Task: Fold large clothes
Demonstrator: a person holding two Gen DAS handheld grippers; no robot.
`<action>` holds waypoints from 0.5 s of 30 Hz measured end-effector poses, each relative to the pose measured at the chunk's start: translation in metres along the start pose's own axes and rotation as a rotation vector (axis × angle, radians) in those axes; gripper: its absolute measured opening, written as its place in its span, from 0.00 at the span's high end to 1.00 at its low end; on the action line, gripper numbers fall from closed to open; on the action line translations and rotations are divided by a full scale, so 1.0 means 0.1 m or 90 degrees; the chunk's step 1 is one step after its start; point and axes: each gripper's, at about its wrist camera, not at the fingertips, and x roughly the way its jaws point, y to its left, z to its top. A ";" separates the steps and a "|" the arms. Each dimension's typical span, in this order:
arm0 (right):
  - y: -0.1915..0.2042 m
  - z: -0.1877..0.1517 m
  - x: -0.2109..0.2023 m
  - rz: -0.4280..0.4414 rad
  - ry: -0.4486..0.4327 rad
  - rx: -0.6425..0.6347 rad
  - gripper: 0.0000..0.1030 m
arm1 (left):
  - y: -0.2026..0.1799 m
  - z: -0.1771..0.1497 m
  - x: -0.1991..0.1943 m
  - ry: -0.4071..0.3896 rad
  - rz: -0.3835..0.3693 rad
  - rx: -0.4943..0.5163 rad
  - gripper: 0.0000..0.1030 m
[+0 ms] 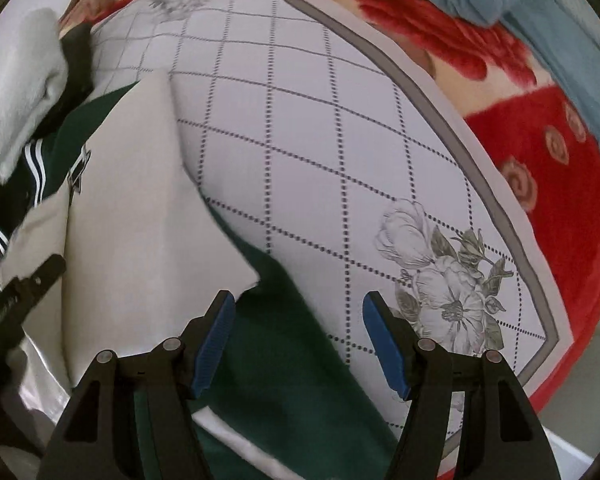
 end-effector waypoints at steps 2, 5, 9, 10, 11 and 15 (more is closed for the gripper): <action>-0.05 0.02 -0.01 0.028 0.000 0.012 0.34 | -0.02 -0.01 -0.09 -0.003 -0.004 -0.005 0.13; -0.05 0.06 -0.07 0.080 -0.007 0.014 0.34 | 0.06 -0.02 -0.37 -0.030 0.027 -0.047 0.13; 0.24 0.13 -0.25 0.137 -0.022 -0.045 0.34 | 0.29 -0.06 -0.72 -0.090 0.180 -0.081 0.12; 0.38 0.15 -0.27 0.140 -0.023 -0.077 0.34 | 0.36 -0.09 -0.78 -0.093 0.218 -0.086 0.12; 0.51 0.15 -0.29 0.146 -0.021 -0.104 0.34 | 0.45 -0.10 -0.84 -0.096 0.264 -0.093 0.12; 1.18 0.10 -0.33 0.159 -0.019 -0.231 0.34 | 1.00 -0.17 -0.77 -0.061 0.375 -0.135 0.12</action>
